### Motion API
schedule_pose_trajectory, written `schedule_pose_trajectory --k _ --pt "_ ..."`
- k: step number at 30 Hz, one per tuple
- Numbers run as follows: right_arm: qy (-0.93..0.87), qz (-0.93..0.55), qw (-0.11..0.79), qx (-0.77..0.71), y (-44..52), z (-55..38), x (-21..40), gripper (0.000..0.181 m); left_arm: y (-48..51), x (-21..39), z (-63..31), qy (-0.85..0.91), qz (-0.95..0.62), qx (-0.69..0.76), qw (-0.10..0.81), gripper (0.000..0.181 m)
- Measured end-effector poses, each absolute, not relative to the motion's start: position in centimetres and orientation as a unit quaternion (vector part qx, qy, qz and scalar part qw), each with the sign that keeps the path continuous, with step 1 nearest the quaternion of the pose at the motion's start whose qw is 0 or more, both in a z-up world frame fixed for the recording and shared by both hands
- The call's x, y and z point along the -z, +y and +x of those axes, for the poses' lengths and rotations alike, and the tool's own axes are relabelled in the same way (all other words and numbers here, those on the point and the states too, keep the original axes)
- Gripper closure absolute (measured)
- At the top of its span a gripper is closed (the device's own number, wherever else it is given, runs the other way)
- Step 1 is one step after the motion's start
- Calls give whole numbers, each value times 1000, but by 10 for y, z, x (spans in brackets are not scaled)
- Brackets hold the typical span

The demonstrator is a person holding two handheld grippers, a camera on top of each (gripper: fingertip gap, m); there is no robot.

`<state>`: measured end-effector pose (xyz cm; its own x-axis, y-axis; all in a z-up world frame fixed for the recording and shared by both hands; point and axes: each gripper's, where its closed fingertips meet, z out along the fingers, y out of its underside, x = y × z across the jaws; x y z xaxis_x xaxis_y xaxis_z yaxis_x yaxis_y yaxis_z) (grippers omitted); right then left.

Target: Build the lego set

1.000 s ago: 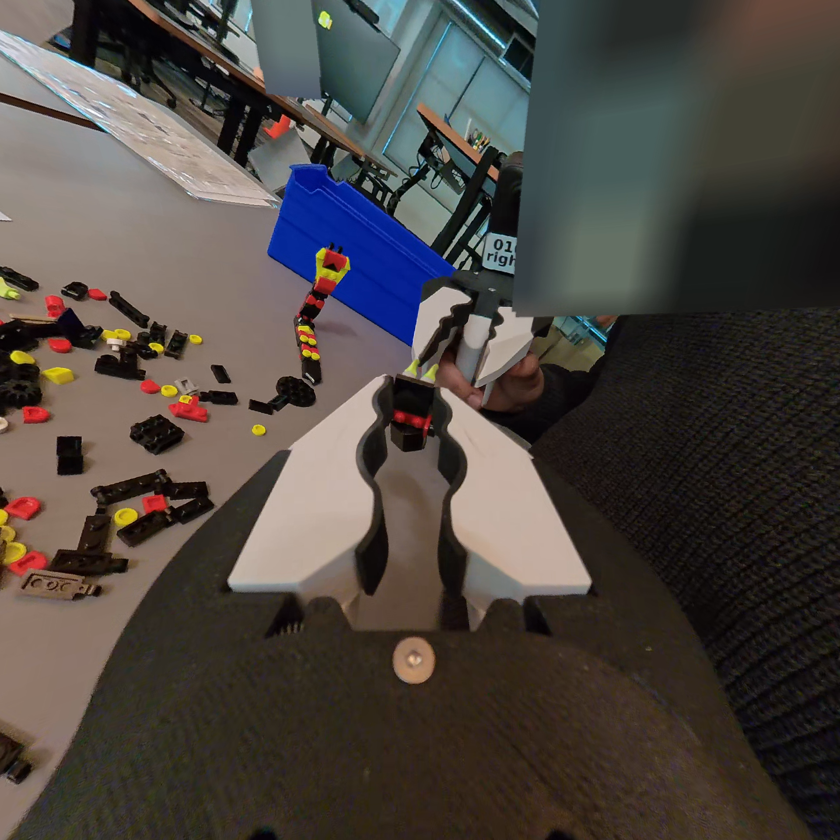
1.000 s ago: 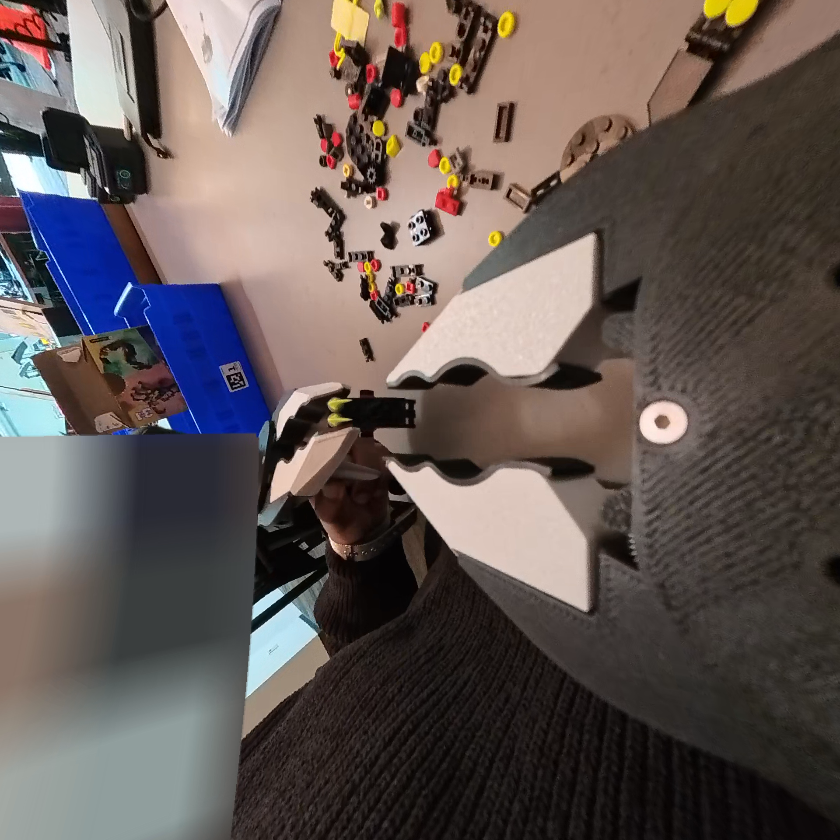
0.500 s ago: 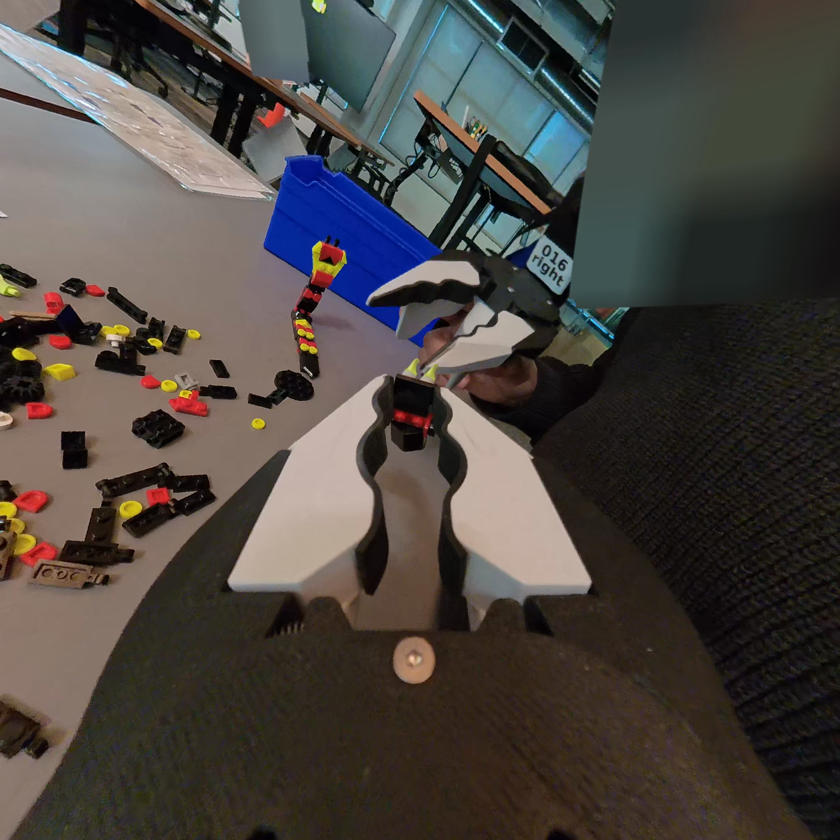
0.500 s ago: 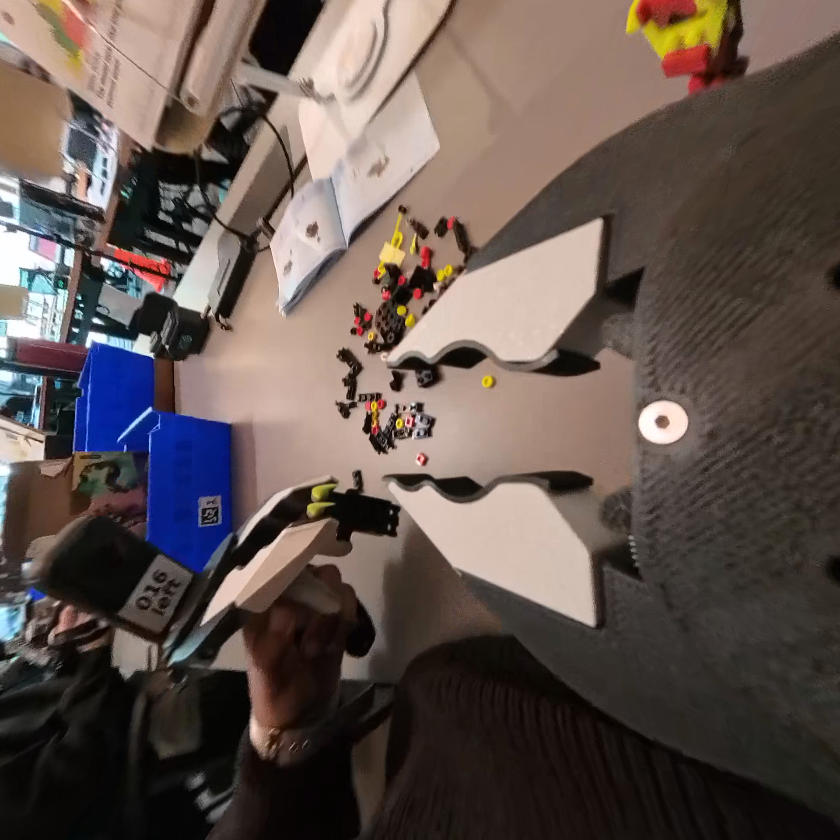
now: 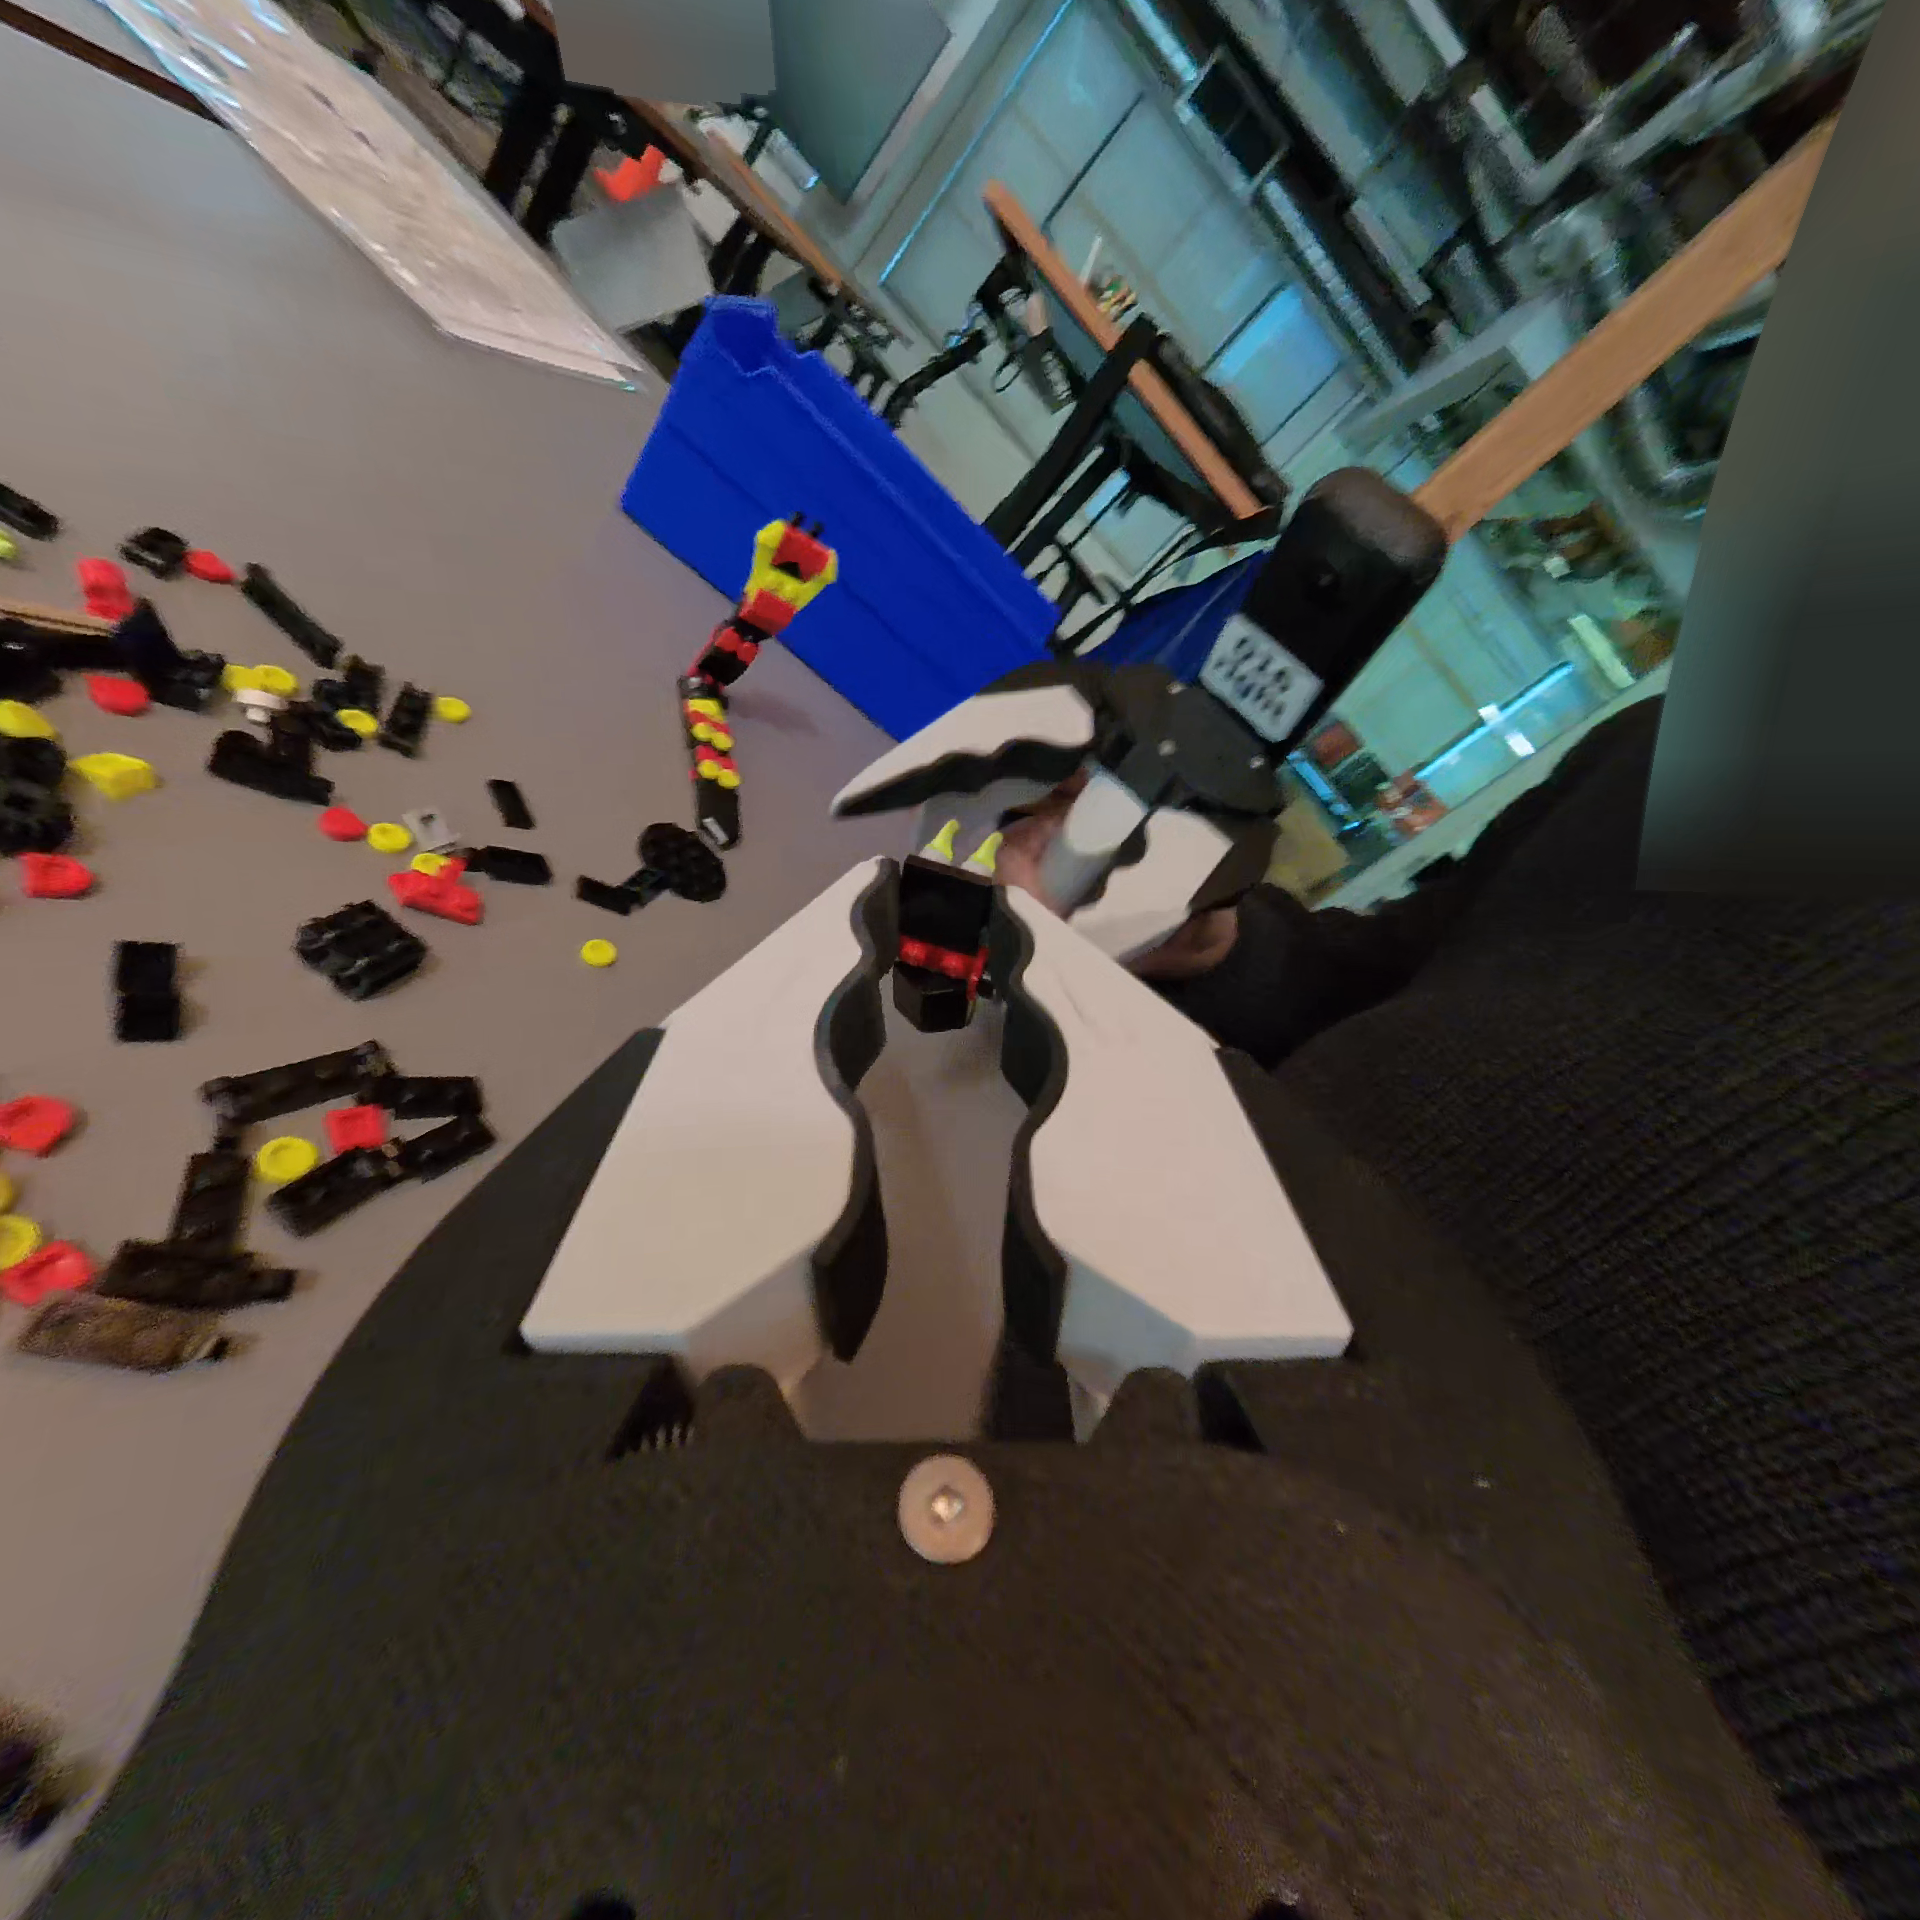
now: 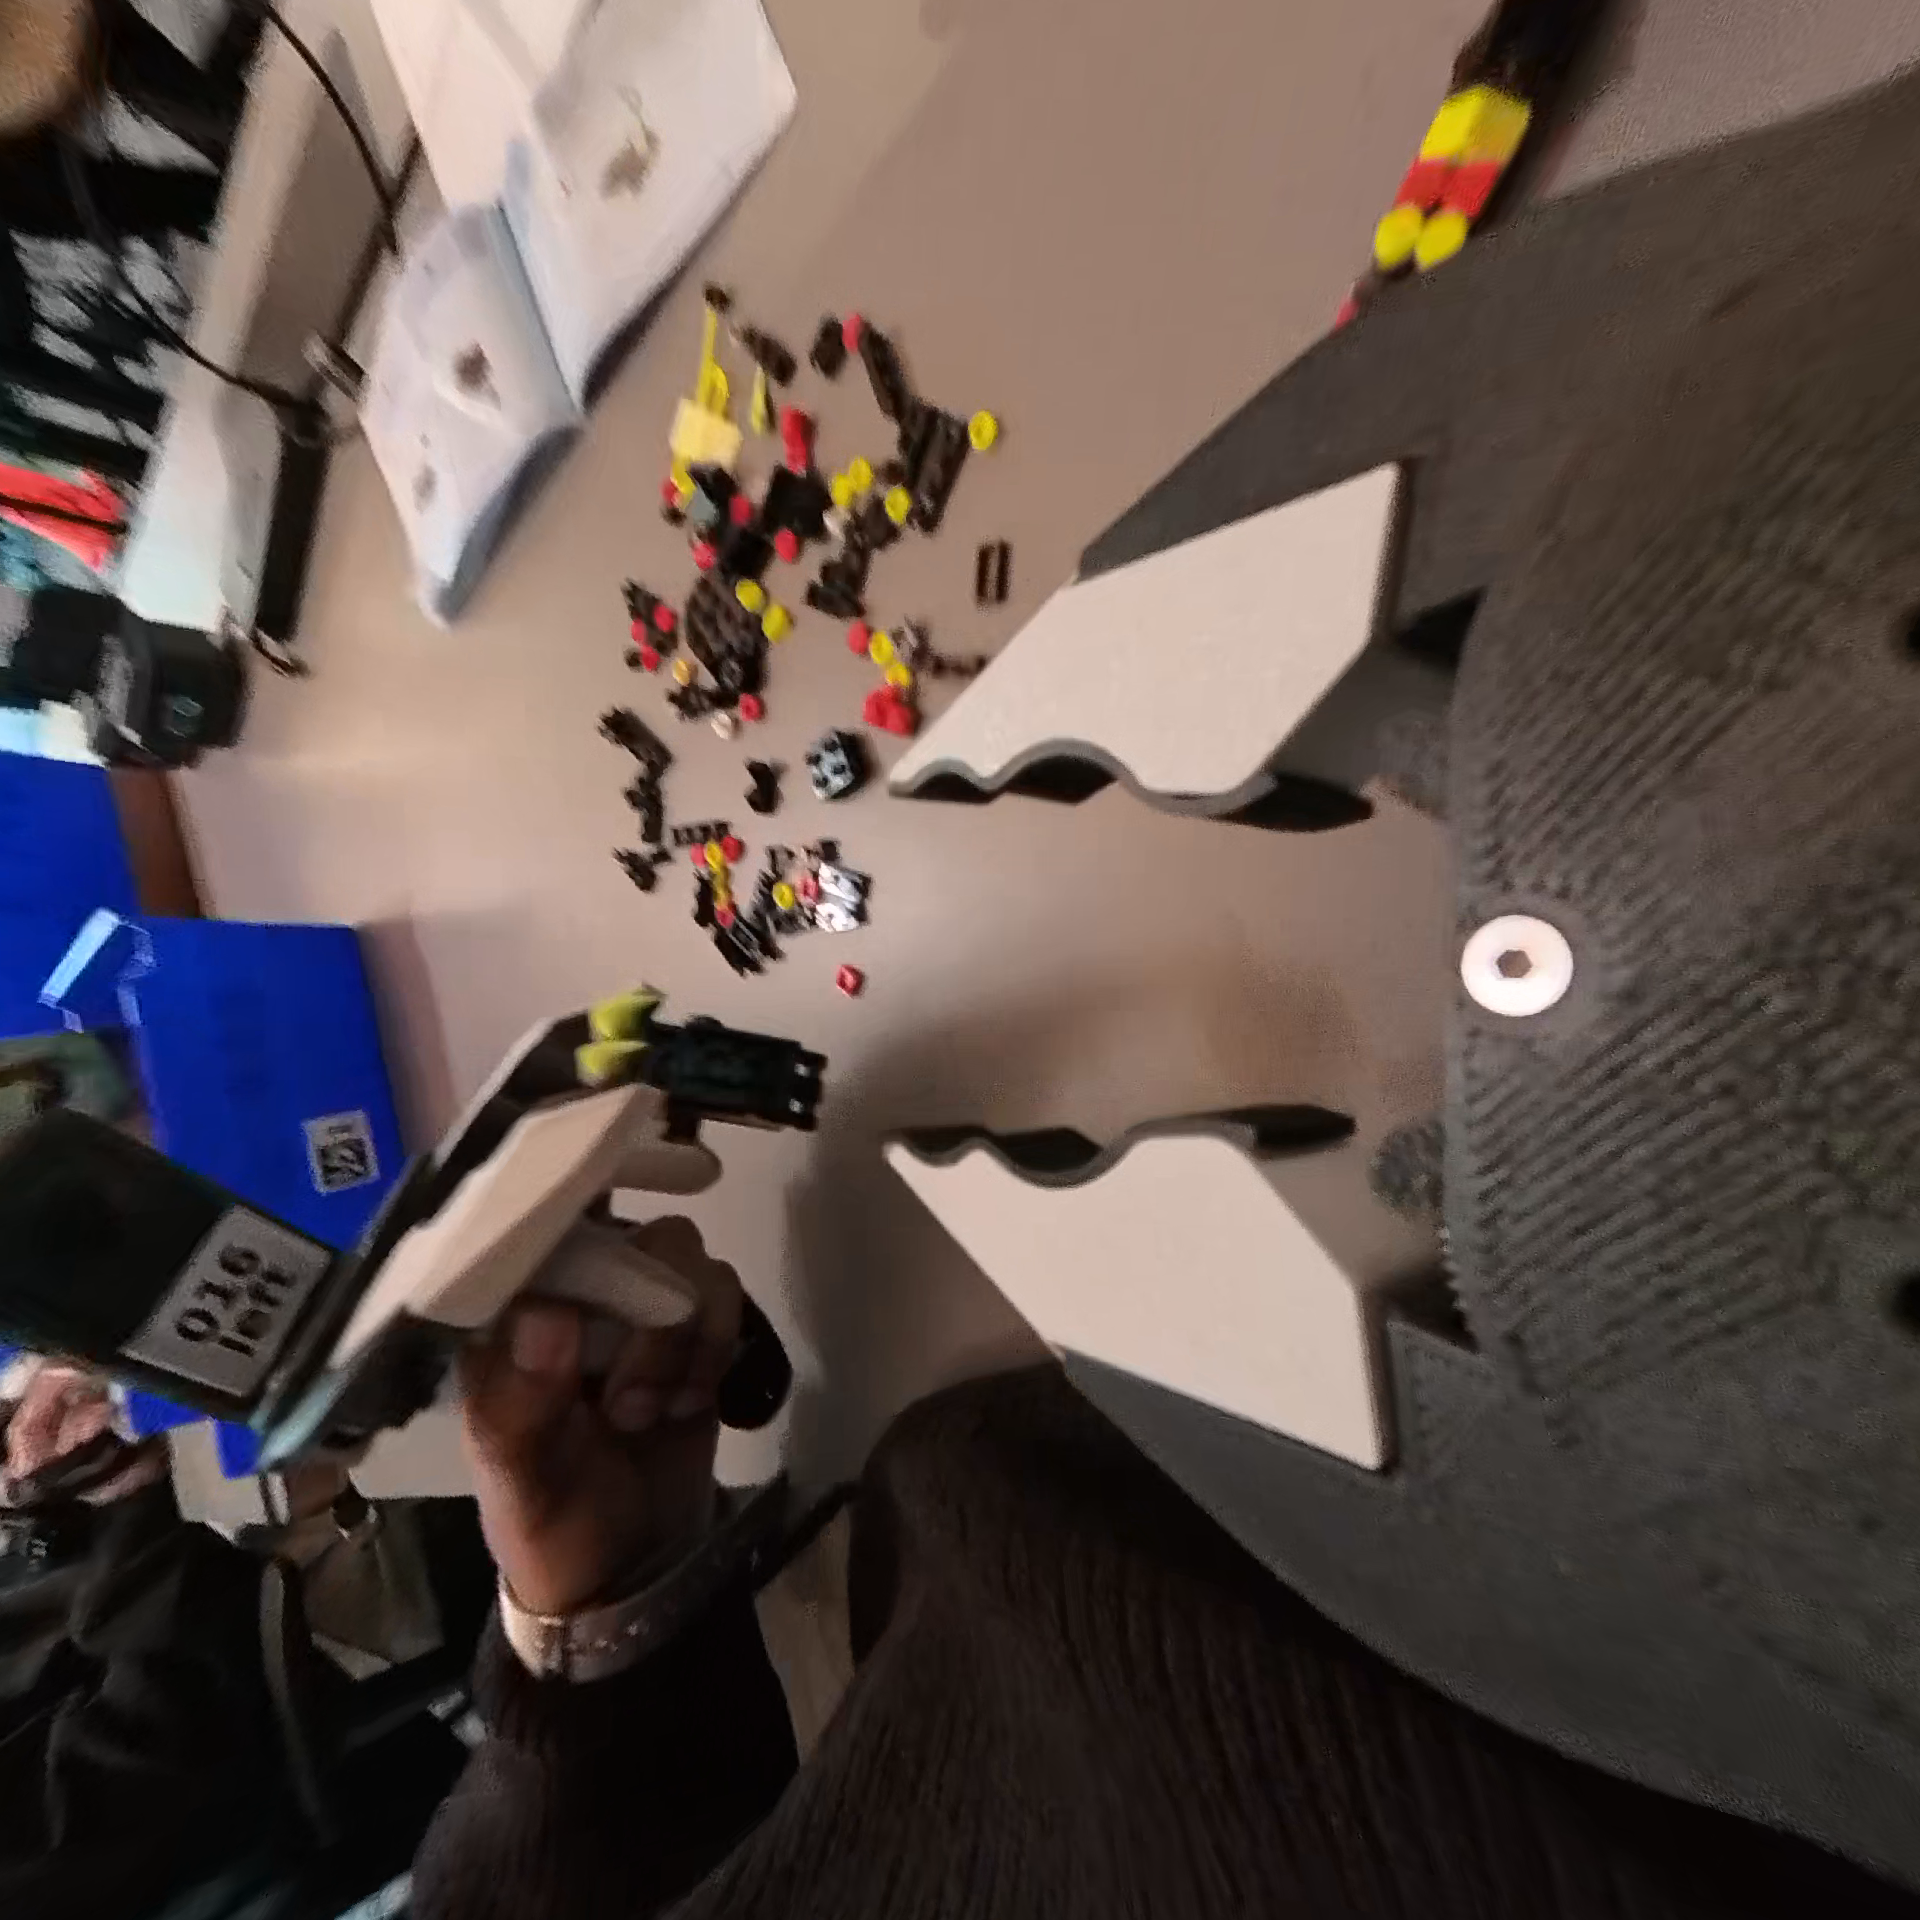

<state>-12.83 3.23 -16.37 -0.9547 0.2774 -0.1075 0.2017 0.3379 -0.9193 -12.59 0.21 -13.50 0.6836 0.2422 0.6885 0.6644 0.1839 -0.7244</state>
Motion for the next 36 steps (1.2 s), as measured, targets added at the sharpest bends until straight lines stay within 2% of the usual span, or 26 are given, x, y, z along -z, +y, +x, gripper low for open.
schedule_pose_trajectory --k 3,11,14,18,22,30,31,36 --pt "-823 -144 -42 -548 23 -108 172 107 8 121 -123 -353 -575 210 707 167" --pt "-756 -182 -117 -618 28 -100 140 121 29 115 -117 -322 -575 243 711 168" --pt "-745 -190 -139 -625 32 -97 137 131 37 115 -116 -313 -581 247 710 168" --pt "-737 -202 -141 -629 37 -98 136 141 49 113 -113 -306 -579 260 710 167" --pt "-731 -205 -145 -635 42 -98 133 163 58 114 -111 -298 -586 264 706 167" --pt "-736 -214 -135 -628 46 -101 137 166 61 117 -112 -301 -588 271 700 167" --pt "-738 -215 -134 -625 46 -101 138 166 61 119 -113 -306 -590 271 696 165" --pt "-777 -225 -84 -582 59 -115 158 166 53 136 -128 -349 -615 228 669 129"
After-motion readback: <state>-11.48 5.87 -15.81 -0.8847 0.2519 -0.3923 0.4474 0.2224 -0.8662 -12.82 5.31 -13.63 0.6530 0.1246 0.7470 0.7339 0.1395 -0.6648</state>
